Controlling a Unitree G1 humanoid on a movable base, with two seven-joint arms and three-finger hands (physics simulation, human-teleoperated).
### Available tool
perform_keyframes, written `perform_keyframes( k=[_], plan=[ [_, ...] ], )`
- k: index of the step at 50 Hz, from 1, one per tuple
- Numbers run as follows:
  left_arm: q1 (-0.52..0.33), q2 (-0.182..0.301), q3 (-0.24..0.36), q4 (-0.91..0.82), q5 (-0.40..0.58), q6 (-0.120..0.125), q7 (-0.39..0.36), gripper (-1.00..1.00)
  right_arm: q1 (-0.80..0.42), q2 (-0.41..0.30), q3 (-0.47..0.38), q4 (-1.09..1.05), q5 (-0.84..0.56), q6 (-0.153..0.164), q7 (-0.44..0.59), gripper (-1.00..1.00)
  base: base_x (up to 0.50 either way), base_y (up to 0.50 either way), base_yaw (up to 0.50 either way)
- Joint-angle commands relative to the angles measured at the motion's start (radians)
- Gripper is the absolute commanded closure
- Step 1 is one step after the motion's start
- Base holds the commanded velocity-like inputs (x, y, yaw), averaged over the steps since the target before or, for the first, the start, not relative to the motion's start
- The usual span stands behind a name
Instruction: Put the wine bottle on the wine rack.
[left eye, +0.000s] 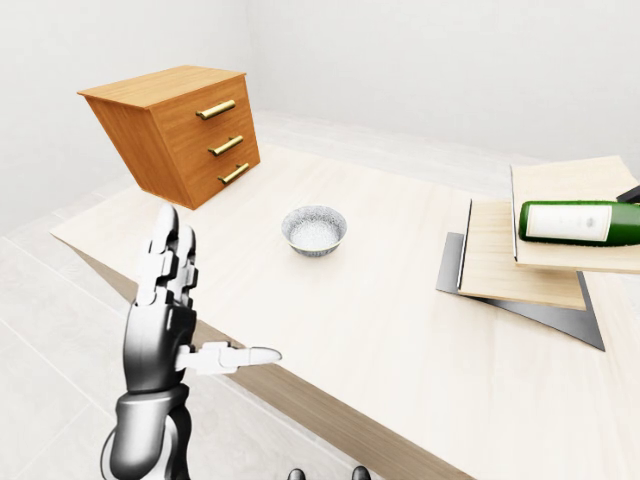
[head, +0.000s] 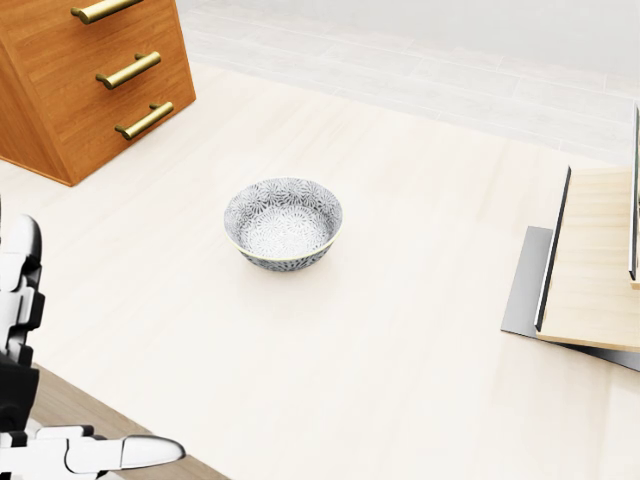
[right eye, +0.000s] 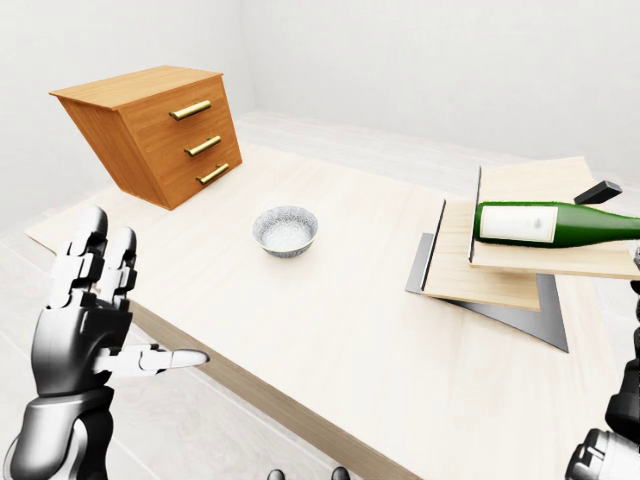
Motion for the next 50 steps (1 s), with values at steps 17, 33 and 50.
perform_keyframes(
  k=[17, 33, 50],
  plan=[
    [0.0, -0.004, 0.017, 0.01, -0.018, 0.0, -0.008, -1.0, 0.121, 0.043, -0.058, -0.073, 0.015, 0.0, 0.013, -1.0, 0.0, 0.0, 0.0],
    [-0.001, -0.004, 0.011, 0.025, -0.022, 0.0, -0.006, -1.0, 0.234, 0.076, -0.133, -0.195, 0.017, 0.0, 0.03, -1.0, 0.0, 0.0, 0.0],
    [-0.003, -0.002, 0.007, 0.036, -0.027, 0.0, -0.003, -1.0, 0.305, 0.08, -0.241, -0.391, 0.031, 0.0, -0.036, -1.0, 0.0, 0.0, 0.0]
  ],
)
